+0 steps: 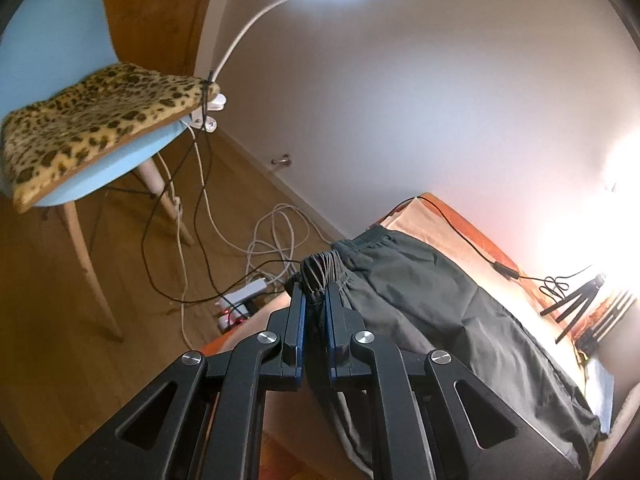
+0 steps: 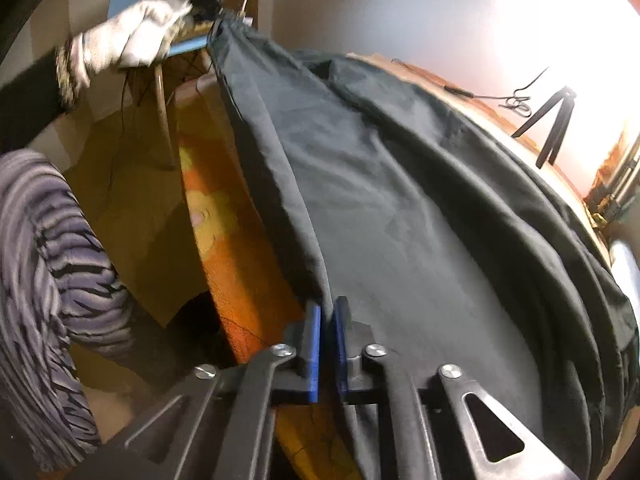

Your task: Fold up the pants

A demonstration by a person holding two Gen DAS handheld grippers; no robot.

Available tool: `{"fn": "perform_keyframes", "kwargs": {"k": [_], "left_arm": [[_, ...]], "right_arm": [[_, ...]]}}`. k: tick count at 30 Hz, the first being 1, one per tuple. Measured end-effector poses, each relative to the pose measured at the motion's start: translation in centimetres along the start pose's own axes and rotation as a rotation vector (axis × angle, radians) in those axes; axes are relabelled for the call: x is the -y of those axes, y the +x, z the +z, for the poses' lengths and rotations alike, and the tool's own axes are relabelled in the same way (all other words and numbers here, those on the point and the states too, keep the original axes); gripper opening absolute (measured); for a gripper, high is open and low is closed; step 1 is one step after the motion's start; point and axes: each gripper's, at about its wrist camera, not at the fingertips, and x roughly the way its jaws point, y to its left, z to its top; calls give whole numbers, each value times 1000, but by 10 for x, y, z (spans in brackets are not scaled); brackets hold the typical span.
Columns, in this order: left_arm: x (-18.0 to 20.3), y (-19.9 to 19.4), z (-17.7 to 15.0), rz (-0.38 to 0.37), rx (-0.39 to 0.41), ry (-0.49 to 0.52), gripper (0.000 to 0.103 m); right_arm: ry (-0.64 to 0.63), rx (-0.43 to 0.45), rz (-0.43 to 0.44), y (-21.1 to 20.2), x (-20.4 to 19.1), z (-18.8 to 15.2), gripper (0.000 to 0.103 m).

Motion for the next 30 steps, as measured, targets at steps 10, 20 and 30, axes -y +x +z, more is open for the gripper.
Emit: {"fn": "perform_keyframes", "kwargs": {"k": [10, 20, 30], "left_arm": [[-4, -29, 2, -28, 34, 8, 7], [12, -58, 15, -78, 65, 13, 7], [69, 36, 35, -21, -119, 86, 7]], "right_arm": [[52, 213, -163, -67, 27, 29, 0], [61, 380, -285, -126, 62, 74, 0], [85, 273, -347, -61, 172, 126, 0]]}}
